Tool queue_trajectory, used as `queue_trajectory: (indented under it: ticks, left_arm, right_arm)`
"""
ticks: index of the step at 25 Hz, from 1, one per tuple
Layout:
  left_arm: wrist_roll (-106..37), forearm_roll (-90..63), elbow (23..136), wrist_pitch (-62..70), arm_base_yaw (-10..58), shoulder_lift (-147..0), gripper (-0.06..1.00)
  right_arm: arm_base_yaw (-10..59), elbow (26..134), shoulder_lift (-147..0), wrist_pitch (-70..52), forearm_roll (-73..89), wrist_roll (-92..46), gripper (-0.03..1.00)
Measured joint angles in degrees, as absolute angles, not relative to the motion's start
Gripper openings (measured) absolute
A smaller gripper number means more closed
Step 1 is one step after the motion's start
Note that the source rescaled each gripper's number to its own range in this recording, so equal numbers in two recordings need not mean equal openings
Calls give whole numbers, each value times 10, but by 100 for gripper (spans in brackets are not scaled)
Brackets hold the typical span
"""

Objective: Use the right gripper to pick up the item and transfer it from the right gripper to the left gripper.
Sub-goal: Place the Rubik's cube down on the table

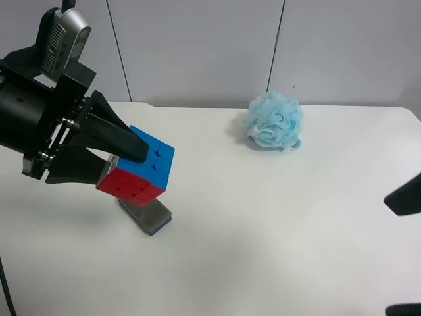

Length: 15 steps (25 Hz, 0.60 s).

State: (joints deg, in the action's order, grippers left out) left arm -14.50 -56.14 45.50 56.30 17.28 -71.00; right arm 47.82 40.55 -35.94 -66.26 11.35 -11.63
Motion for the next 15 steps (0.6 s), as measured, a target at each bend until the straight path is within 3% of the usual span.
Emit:
queue_trajectory:
  ticks: [15]
  left_arm:
    - [-147, -559, 455, 563, 173, -710, 2]
  right_arm:
    - [478, 285, -93, -617, 59, -27, 100]
